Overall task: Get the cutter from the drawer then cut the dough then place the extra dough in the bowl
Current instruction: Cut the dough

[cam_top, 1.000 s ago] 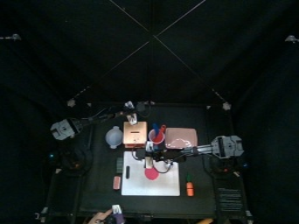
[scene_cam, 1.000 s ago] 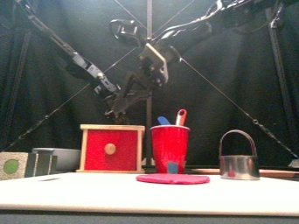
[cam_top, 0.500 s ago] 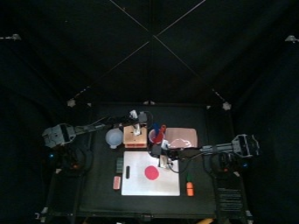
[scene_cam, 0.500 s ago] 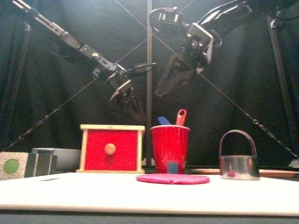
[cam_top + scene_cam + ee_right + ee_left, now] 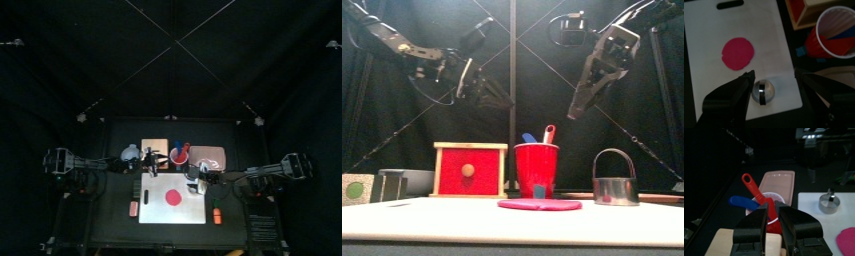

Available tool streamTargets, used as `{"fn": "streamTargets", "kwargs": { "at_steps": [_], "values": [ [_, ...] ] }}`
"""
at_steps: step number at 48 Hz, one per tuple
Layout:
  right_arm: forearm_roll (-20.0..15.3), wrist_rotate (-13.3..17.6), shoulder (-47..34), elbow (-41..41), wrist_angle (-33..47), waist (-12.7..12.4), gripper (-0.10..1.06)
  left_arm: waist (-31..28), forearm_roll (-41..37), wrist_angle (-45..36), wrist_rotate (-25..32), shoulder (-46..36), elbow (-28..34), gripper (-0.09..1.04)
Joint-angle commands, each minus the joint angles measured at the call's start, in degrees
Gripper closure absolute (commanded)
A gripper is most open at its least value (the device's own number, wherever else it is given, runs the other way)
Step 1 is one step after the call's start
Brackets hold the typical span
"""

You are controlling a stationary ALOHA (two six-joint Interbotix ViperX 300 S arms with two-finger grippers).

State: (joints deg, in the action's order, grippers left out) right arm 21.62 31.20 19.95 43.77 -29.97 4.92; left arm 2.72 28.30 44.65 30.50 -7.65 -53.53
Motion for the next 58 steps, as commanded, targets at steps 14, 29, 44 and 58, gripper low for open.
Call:
{"fn": "streamTargets", "kwargs": {
  "at_steps": [14,29,44,58],
  "values": [
    [-6.6,-0.6,-1.8,1.6,-1.6,1.3,-0.05,7.3,6.6,5.2,-0.1,-1.9,-1.9,0.31],
    [-7.5,-0.6,-7.3,1.4,1.8,2.8,-0.04,6.9,7.9,5.2,-0.1,-1.9,-2.5,0.31],
    [-7.3,-0.8,-10.0,0.5,2.5,2.5,0.13,6.9,10.2,5.2,-0.1,-1.9,-3.6,0.31],
    [-7.3,-0.7,-10.3,-2.4,1.6,3.0,0.39,7.3,12.6,5.2,-0.1,-1.6,-4.5,0.31]
  ]
}}
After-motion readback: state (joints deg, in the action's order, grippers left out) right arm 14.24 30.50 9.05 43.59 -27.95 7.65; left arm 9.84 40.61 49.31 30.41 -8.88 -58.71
